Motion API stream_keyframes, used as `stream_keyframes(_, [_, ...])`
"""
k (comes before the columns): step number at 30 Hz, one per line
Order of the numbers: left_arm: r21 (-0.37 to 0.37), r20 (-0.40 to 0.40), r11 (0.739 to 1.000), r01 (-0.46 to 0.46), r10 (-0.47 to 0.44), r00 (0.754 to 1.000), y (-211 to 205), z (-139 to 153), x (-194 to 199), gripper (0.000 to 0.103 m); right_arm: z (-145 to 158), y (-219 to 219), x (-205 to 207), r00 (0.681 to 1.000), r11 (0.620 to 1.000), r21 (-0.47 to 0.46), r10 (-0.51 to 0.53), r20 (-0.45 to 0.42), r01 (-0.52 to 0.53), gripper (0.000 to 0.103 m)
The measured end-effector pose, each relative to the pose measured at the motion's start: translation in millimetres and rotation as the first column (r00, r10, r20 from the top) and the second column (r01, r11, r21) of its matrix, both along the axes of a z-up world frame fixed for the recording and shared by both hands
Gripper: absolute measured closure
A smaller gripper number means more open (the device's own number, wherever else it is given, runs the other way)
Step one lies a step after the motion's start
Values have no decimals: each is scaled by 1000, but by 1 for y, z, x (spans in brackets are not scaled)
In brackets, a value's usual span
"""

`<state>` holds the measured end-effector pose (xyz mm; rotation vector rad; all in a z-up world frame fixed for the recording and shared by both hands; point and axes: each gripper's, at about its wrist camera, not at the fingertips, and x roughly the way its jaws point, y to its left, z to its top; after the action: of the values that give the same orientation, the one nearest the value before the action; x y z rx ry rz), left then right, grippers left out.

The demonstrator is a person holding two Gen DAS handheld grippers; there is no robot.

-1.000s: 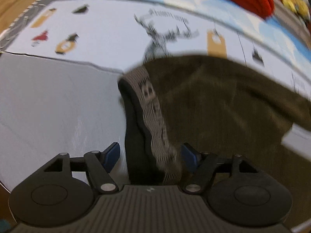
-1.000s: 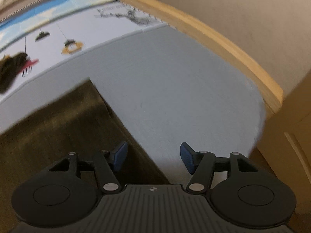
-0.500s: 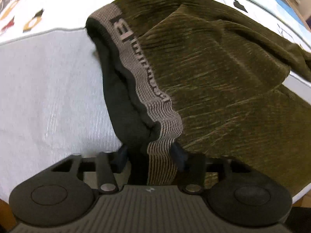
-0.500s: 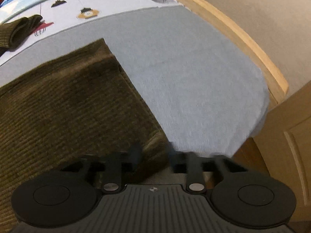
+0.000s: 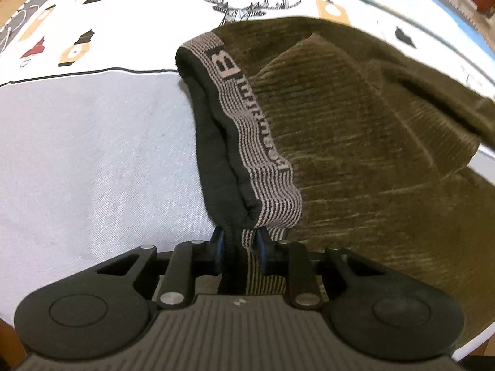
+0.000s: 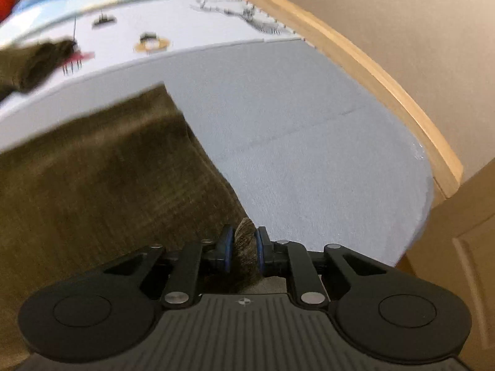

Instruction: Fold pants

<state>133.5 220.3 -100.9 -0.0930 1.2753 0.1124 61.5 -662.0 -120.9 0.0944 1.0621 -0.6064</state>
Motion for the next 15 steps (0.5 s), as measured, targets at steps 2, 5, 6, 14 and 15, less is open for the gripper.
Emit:
stream_keyframes(2, [24, -18, 1000, 10, -9, 1000, -6, -1, 1, 75, -1, -3, 1, 999, 999, 21, -32, -4, 32, 86])
stream_keyframes(5, [106, -35, 993, 42, -38, 999, -19, 10, 0, 70, -1, 1, 1, 999, 999, 20, -40, -19, 41, 81])
stream_keyframes(6, [139, -15, 989, 45, -43, 999, -24, 17, -2, 69, 0, 5, 1, 1000, 1000, 1, -18, -26, 18, 79])
stream_keyframes(14, [37, -102, 973, 227, -222, 970, -61, -1, -4, 70, 1, 19, -6, 998, 997, 58, 52, -23, -51, 54])
stream_keyframes(15, [99, -114, 946, 310, -299, 947, -72, -8, -8, 69, -4, 23, -7, 997, 997, 52, 65, -49, -62, 54])
